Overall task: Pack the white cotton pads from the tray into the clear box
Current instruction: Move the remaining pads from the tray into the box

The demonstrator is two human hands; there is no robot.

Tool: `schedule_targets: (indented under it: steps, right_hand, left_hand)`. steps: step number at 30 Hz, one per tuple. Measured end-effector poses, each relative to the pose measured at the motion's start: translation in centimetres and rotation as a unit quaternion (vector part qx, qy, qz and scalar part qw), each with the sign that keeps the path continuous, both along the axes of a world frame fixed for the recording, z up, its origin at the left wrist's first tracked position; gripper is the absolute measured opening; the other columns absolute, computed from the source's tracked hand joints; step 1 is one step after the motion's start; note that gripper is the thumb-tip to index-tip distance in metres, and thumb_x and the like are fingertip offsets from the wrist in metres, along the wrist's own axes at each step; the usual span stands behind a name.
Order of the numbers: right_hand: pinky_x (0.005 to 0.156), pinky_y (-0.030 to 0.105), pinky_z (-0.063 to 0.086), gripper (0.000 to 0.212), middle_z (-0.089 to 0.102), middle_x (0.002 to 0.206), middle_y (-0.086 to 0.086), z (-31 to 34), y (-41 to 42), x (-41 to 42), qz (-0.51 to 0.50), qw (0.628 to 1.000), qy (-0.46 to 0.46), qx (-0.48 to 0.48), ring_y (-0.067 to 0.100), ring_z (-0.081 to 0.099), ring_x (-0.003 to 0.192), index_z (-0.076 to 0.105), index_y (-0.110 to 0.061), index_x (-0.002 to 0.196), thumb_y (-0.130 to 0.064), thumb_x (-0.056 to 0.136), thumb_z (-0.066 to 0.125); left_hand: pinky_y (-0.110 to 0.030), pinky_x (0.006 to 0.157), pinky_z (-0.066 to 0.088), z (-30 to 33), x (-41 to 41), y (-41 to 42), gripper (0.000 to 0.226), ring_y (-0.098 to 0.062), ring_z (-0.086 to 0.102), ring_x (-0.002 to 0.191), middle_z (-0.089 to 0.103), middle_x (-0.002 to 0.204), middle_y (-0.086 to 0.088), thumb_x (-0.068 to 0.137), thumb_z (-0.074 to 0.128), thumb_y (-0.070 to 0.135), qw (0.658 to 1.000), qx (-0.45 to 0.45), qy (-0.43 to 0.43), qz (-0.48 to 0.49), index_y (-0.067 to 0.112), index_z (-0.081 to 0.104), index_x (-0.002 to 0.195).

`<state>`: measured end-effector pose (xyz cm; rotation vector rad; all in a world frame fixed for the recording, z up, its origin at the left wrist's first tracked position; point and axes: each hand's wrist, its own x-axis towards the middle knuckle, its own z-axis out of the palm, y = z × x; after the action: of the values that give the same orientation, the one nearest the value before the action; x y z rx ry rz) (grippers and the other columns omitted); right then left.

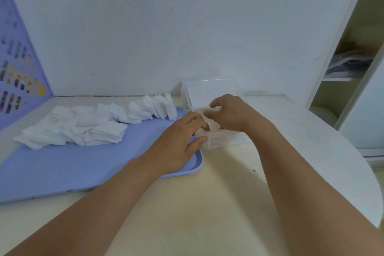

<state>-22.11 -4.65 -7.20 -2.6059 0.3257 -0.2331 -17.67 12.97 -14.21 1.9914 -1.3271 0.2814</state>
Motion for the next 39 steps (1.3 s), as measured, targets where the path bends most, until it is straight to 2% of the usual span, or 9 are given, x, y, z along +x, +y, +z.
schedule_targets:
  steps: [2,5,9,13,19,23,26,33,39]
  right_hand:
    - [0.088,0.039,0.058,0.032,0.075,0.109,0.006,-0.1,1.3,0.3,0.012,0.995,-0.095,-0.009,0.022,0.073,0.086,0.070,-0.015,0.120,-0.036,0.099,0.061]
    - [0.076,0.039,0.058,0.019,0.076,0.084,-0.004,-0.6,4.4,0.5,0.060,0.958,-0.282,0.004,0.015,0.071,0.078,0.077,-0.017,0.095,-0.023,0.095,0.059]
    - [0.086,0.030,0.055,0.022,0.072,0.106,-0.005,-2.0,8.7,-0.5,0.082,0.913,-0.388,0.095,0.010,0.066,0.099,0.070,-0.014,0.113,-0.021,0.093,0.064]
    - [0.080,0.019,0.046,0.032,0.068,0.107,-0.007,-3.2,12.8,0.0,0.152,0.955,-0.230,0.112,0.008,0.062,0.091,0.068,-0.018,0.115,-0.024,0.085,0.077]
    - [0.093,0.035,0.048,0.059,0.056,0.129,-0.001,-3.3,20.3,3.6,0.167,0.975,-0.143,-0.015,0.019,0.050,0.121,0.056,-0.019,0.133,-0.039,0.082,0.077]
    - [0.086,0.043,0.053,0.054,0.055,0.123,0.002,-4.4,21.8,5.9,0.148,0.983,-0.076,-0.084,0.026,0.052,0.117,0.054,-0.017,0.127,-0.042,0.083,0.073]
    - [0.084,0.043,0.054,0.048,0.057,0.119,0.001,-5.2,21.2,6.7,0.139,0.984,-0.089,-0.069,0.026,0.056,0.113,0.055,-0.021,0.129,-0.038,0.087,0.070]
    - [0.094,0.032,0.045,0.064,0.049,0.129,0.005,-5.0,19.9,8.0,0.204,0.975,-0.061,-0.066,0.027,0.054,0.117,0.043,-0.030,0.150,-0.028,0.092,0.070]
    - [0.085,0.021,0.038,0.041,0.057,0.119,-0.001,-4.0,18.4,9.0,0.230,0.972,-0.039,0.023,0.012,0.051,0.101,0.060,-0.022,0.139,-0.025,0.098,0.066]
  left_hand:
    - [-0.023,0.074,0.051,0.2,-0.2,0.0,0.020,-0.008,0.057,0.093,0.056,0.113,0.012,0.099,0.061,0.018,1.000,-0.019,0.015,-0.007,0.021,0.062,0.119]
    - [-0.016,0.068,0.048,1.6,-0.9,0.8,0.034,-0.007,0.063,0.088,0.061,0.100,0.013,0.091,0.063,0.003,0.993,-0.089,0.068,0.020,0.031,0.059,0.110]
    - [-0.012,0.061,0.046,5.2,0.4,4.8,0.026,-0.005,0.065,0.072,0.070,0.086,0.011,0.083,0.061,-0.001,0.958,-0.167,0.110,0.206,0.023,0.069,0.089]
    - [-0.026,0.079,0.049,7.7,3.5,12.7,0.015,-0.016,0.066,0.083,0.069,0.082,0.008,0.086,0.063,0.009,0.921,-0.108,0.088,0.363,0.022,0.071,0.089]
    - [-0.048,0.104,0.042,3.5,5.0,21.3,0.038,-0.036,0.048,0.128,0.058,0.137,-0.013,0.094,0.061,0.021,0.862,-0.053,0.007,0.504,0.011,0.059,0.132]
    - [-0.051,0.107,0.037,1.0,5.3,22.5,0.062,-0.041,0.039,0.136,0.044,0.149,-0.018,0.097,0.056,0.041,0.830,0.000,0.133,0.541,0.008,0.041,0.148]
    - [-0.048,0.104,0.039,1.0,5.3,22.0,0.064,-0.040,0.043,0.132,0.041,0.148,-0.017,0.097,0.055,0.043,0.842,0.021,0.157,0.515,0.009,0.037,0.149]
    - [-0.046,0.106,0.039,0.9,5.8,22.3,0.052,-0.038,0.038,0.133,0.036,0.152,-0.012,0.097,0.056,0.042,0.851,0.048,0.146,0.502,0.019,0.048,0.144]
    - [-0.051,0.124,0.007,0.9,6.0,22.1,0.051,-0.029,0.009,0.153,0.019,0.166,-0.004,0.099,0.052,0.043,0.890,0.066,0.031,0.450,0.033,0.046,0.148]
